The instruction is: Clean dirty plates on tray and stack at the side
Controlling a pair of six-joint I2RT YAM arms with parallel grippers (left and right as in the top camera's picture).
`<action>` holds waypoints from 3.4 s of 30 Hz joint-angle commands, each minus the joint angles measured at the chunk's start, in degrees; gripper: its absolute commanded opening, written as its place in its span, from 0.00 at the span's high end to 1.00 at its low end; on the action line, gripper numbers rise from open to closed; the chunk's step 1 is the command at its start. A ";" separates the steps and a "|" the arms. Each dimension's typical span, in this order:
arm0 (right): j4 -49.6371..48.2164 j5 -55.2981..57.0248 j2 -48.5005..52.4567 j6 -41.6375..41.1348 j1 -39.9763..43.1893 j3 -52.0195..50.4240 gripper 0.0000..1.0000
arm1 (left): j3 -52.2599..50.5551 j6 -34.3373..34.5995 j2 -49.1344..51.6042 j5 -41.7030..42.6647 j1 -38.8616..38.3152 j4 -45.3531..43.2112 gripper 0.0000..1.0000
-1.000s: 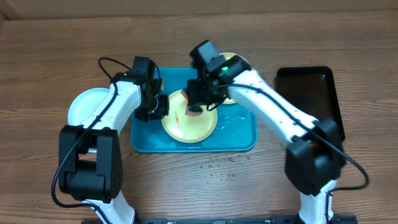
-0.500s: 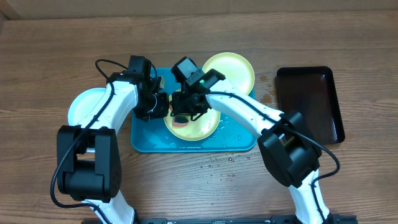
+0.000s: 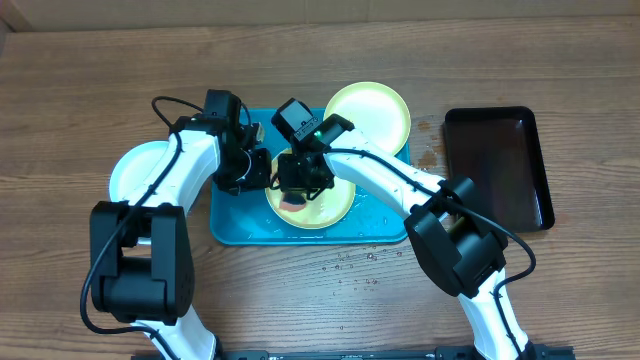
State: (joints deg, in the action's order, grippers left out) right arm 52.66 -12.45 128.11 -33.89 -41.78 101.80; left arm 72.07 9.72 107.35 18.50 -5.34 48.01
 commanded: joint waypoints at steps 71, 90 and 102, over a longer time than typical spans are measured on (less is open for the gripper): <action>15.02 5.53 5.62 0.59 4.98 7.78 0.96 | -9.55 9.09 1.18 -6.67 -3.63 -10.80 0.96; 23.15 -5.62 -8.13 14.27 8.02 20.76 0.96 | -7.30 5.20 -11.32 -9.94 -3.56 -1.68 0.96; 24.02 -1.57 -13.68 14.45 17.66 20.74 0.96 | -7.30 5.03 -29.35 -38.95 -3.65 5.60 0.96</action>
State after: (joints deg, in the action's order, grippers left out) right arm 76.53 -14.81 114.69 -20.25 -25.02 121.56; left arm 64.60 15.90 82.24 -5.10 -8.67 53.01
